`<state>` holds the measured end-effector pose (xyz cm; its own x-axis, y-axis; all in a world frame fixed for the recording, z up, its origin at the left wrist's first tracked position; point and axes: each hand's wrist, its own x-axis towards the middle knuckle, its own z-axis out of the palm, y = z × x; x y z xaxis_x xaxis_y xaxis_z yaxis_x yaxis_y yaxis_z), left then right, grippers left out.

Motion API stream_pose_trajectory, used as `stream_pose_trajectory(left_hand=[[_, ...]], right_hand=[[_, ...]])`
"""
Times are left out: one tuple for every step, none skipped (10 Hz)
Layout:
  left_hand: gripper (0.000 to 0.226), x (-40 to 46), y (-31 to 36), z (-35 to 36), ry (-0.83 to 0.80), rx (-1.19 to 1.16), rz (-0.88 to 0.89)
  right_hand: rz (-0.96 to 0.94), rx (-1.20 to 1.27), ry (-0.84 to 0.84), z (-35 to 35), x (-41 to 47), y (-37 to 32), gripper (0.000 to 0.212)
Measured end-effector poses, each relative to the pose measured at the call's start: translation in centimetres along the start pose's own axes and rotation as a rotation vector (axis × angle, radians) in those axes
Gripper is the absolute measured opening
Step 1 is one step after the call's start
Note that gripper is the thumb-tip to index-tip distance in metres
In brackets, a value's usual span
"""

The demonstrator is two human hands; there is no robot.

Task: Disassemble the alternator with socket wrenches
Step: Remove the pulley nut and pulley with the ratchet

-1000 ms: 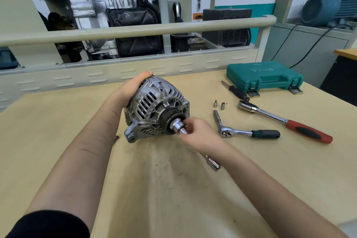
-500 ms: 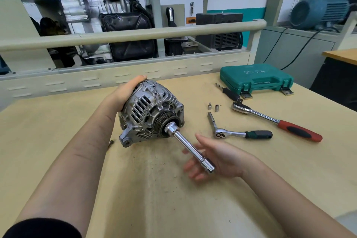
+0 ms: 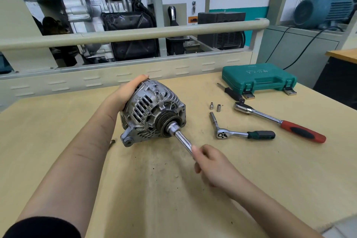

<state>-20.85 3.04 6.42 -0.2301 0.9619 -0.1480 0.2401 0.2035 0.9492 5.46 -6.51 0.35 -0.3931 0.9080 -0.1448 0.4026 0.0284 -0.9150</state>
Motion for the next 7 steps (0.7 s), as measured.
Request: stream_pose_trajectory(left_hand=[[0.067, -0.1, 0.0, 0.0, 0.007, 0.004, 0.002], [0.066, -0.2, 0.1, 0.0, 0.011, -0.010, 0.007], [0.065, -0.3, 0.1, 0.0, 0.004, -0.012, 0.006], [0.065, -0.4, 0.2, 0.1, 0.006, -0.016, 0.003], [0.064, -0.4, 0.3, 0.2, 0.011, -0.026, 0.002], [0.066, -0.4, 0.3, 0.1, 0.026, -0.034, -0.015], [0.067, -0.4, 0.2, 0.2, 0.028, -0.025, -0.018]], right_hand=[[0.158, 0.357, -0.108, 0.1, 0.6, -1.1, 0.025], [-0.193, -0.710, 0.179, 0.1, 0.5, -0.4, 0.019], [-0.327, -0.843, 0.297, 0.3, 0.1, 0.2, 0.030], [0.038, 0.193, -0.043, 0.0, 1.0, -0.5, 0.027], [0.209, 0.393, -0.179, -0.6, 1.5, -1.6, 0.033], [-0.189, -0.748, 0.187, -0.4, 1.3, -0.7, 0.019], [-0.298, -0.713, 0.291, -0.7, 1.5, -0.6, 0.014]])
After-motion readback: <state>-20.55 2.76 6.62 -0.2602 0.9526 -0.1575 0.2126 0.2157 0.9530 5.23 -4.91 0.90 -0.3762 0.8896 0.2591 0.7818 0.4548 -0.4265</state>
